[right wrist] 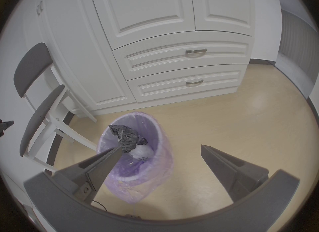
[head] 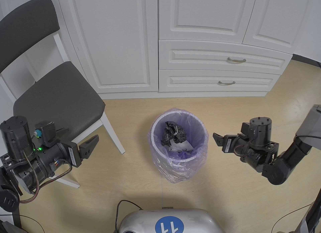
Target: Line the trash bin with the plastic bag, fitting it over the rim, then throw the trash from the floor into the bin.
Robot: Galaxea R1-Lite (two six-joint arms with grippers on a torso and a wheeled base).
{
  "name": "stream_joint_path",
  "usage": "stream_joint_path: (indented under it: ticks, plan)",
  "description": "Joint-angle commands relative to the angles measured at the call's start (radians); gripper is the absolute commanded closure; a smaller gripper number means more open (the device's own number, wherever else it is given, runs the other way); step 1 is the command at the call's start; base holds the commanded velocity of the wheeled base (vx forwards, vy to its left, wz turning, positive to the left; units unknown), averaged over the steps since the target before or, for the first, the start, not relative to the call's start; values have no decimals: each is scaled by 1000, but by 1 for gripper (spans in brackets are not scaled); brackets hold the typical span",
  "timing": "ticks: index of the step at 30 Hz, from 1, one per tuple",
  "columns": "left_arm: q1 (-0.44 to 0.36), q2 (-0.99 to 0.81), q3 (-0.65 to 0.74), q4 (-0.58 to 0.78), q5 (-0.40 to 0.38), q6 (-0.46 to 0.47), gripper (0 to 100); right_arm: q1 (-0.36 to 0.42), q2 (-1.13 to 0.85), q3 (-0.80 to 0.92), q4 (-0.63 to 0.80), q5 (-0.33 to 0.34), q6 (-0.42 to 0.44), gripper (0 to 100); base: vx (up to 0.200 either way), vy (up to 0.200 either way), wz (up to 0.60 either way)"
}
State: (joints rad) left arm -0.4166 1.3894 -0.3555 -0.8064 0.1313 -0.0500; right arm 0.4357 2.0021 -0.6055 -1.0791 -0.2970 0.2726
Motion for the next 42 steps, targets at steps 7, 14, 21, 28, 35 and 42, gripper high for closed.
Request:
stream_joint_path:
  ticks: [7, 14, 21, 28, 35, 42]
  plan:
    - [56, -148, 26, 0, 103, 56, 0, -84, -330, 236, -41, 7, -67, 0, 0, 0, 0]
    - [99, -234, 24, 0, 111, 154, 0, -97, -526, 349, -30, 7, -139, 0, 0, 0, 0]
    - [114, -336, 46, 3, 111, 174, 0, -106, -638, 405, -2, 2, -182, 0, 0, 0, 0]
    - [114, -415, 76, 15, 130, 174, 0, -109, -786, 434, 90, -7, -200, 0, 0, 0, 0]
    - [116, -498, 133, 21, 174, 180, 0, -166, -1043, 409, 355, -25, -236, 0, 0, 0, 0]
    - [150, -544, 150, 21, 174, 222, 0, -256, -1444, 466, 670, -17, -222, 0, 0, 0, 0]
